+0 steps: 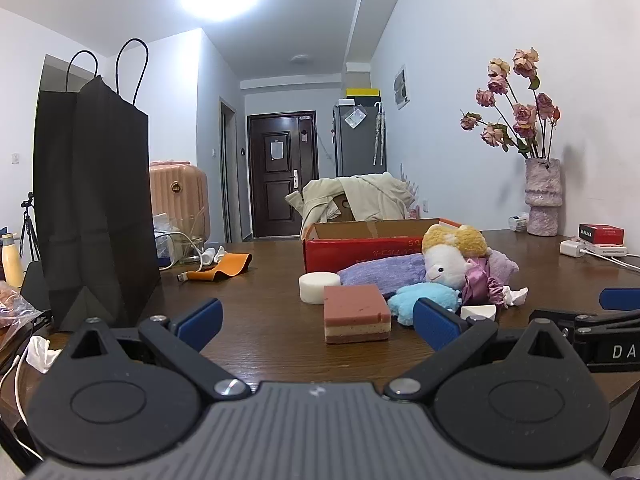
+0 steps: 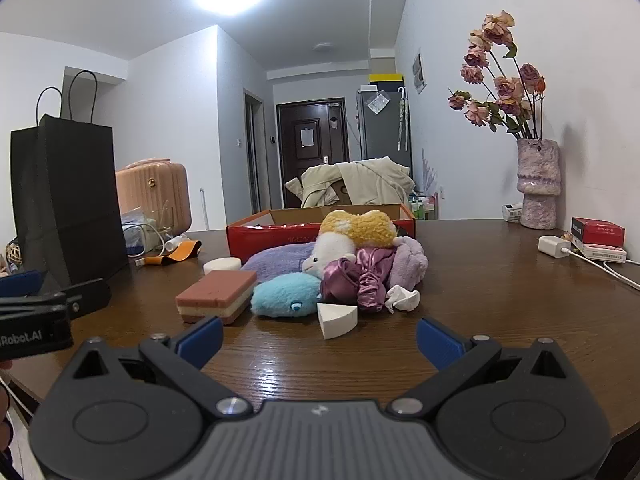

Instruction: Organize soft objects

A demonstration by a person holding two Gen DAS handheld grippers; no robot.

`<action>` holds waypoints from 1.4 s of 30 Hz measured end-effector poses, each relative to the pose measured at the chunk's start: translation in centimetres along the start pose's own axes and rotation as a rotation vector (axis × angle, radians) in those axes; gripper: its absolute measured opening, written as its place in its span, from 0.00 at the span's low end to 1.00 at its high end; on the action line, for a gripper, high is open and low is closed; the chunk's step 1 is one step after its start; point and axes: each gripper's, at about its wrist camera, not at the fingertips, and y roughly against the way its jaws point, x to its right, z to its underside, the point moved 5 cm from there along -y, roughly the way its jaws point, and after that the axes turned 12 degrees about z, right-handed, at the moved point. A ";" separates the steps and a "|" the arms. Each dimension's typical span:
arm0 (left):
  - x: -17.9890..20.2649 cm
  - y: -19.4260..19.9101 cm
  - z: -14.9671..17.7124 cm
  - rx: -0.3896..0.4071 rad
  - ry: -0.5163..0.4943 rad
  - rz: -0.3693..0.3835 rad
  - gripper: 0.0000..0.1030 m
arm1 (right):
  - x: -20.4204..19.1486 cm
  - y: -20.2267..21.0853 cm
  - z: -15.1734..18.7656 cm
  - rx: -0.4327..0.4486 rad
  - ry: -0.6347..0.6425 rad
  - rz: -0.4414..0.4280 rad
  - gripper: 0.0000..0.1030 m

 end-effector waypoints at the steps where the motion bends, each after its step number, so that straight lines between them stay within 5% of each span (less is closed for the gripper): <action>1: -0.1 0.0 0.0 0.000 0.001 -0.001 1.00 | 0.0 0.0 0.0 0.000 0.000 -0.002 1.00; 42: 0.5 0.1 0.2 -0.004 -0.004 0.008 1.00 | 0.1 0.2 0.3 -0.001 0.004 0.003 1.00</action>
